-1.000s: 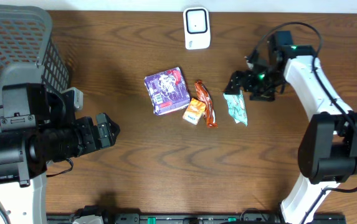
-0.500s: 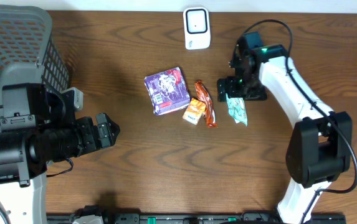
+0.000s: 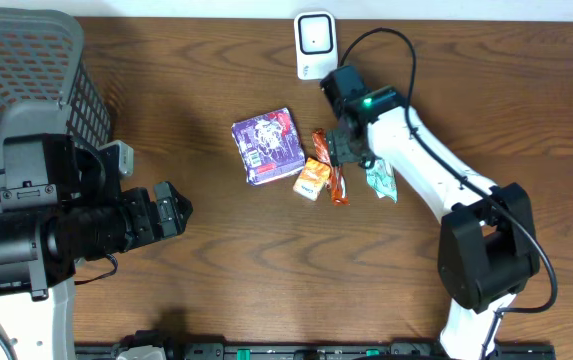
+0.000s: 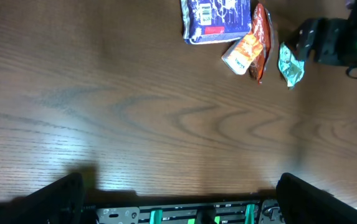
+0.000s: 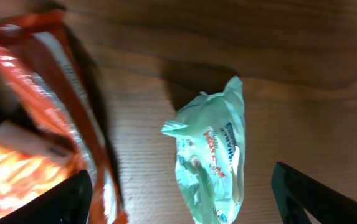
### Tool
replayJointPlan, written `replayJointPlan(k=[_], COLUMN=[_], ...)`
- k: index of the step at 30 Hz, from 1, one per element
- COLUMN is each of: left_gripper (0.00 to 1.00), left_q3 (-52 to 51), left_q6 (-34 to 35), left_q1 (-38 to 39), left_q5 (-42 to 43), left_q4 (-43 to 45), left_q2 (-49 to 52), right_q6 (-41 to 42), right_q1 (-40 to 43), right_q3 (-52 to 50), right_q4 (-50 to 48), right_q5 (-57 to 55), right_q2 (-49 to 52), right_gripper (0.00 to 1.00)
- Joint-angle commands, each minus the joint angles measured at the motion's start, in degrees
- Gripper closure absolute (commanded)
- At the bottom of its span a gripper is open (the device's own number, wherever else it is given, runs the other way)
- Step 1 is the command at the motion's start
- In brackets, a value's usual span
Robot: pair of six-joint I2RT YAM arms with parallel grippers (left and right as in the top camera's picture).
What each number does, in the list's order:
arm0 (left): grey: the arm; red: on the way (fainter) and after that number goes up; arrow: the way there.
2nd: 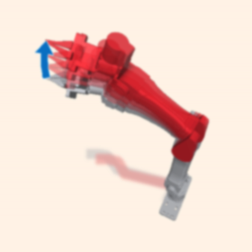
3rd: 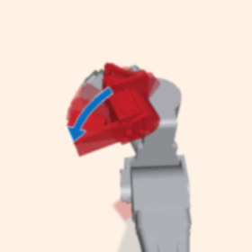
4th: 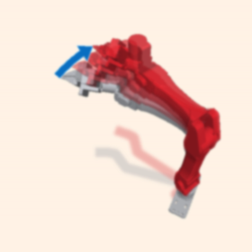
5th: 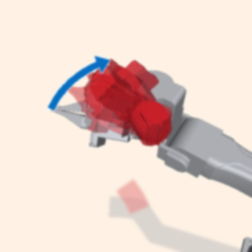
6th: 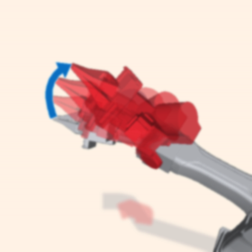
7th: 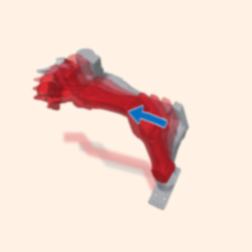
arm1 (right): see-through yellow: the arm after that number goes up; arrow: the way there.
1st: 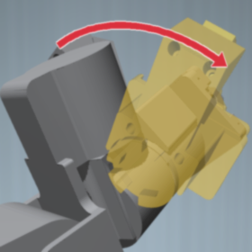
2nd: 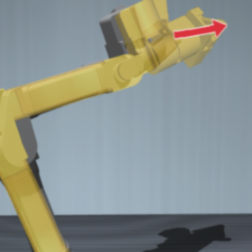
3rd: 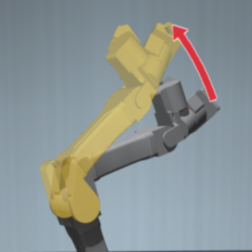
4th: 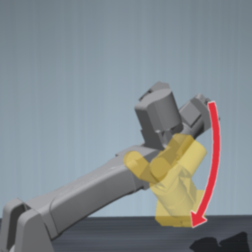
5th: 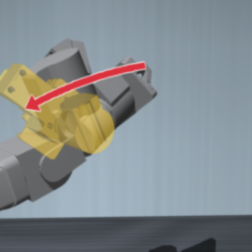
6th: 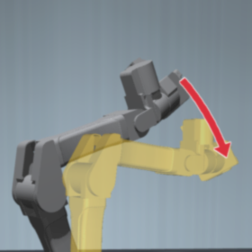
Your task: Scan the item barcode
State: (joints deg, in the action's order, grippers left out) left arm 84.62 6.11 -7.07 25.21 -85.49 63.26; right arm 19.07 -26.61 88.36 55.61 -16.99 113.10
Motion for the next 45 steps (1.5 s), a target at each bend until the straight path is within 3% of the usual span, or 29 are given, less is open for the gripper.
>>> replayJointPlan(k=[1,14,15,18,21,26,29,30,37,40,45], left_gripper=[0.02,0.02,0.02,0.02,0.02,0.02,0.02,0.02,0.02,0.02,0.02], left_q3=[-0.13,-0.13,-0.13,-0.13,-0.13,-0.13,-0.13,-0.13,-0.13,-0.13,-0.13], left_q6=[-0.28,-0.28,-0.28,-0.28,-0.28,-0.28,-0.28,-0.28,-0.28,-0.28,-0.28], left_q1=[-0.2,-0.2,-0.2,-0.2,-0.2,-0.2,-0.2,-0.2,-0.2,-0.2,-0.2], left_q5=[0.26,0.26,0.26,0.26,0.26,0.26,0.26,0.26,0.26,0.26,0.26], left_q4=[-0.17,-0.17,-0.17,-0.17,-0.17,-0.17,-0.17,-0.17,-0.17,-0.17,-0.17], left_q2=[0.07,0.07,0.07,0.07,0.07,0.07,0.07,0.07,0.07,0.07,0.07], right_q6=[2.78,2.82,2.82,4.5,6.21,6.19,5.51,5.51,5.6,5.57,5.57], right_q1=[-0.39,-0.42,-0.28,0.07,0.04,0.15,0.15,0.15,0.15,0.24,1.95], right_q3=[-2.69,-14.14,-14.36,-14.38,-14.38,-14.38,-14.4,-14.64,-20.13,-19.98,-17.38], right_q4=[-1.16,-10.51,-11.1,-11.56,-11.74,-11.91,-11.87,-12.13,-17.73,-17.64,-16.37], right_q5=[-5.51,-6.47,-6.47,-6.45,-6.34,-4.92,-5.01,-5.25,-5.16,-2.75,3.74], right_q2=[0.5,0.5,0.5,0.5,0.5,0.5,0.5,0.5,0.5,0.48,0.46], right_gripper=[0.17,0.29,0.33,0.58,0.73,0.7,0.53,0.52,0.54,0.63,0.99])
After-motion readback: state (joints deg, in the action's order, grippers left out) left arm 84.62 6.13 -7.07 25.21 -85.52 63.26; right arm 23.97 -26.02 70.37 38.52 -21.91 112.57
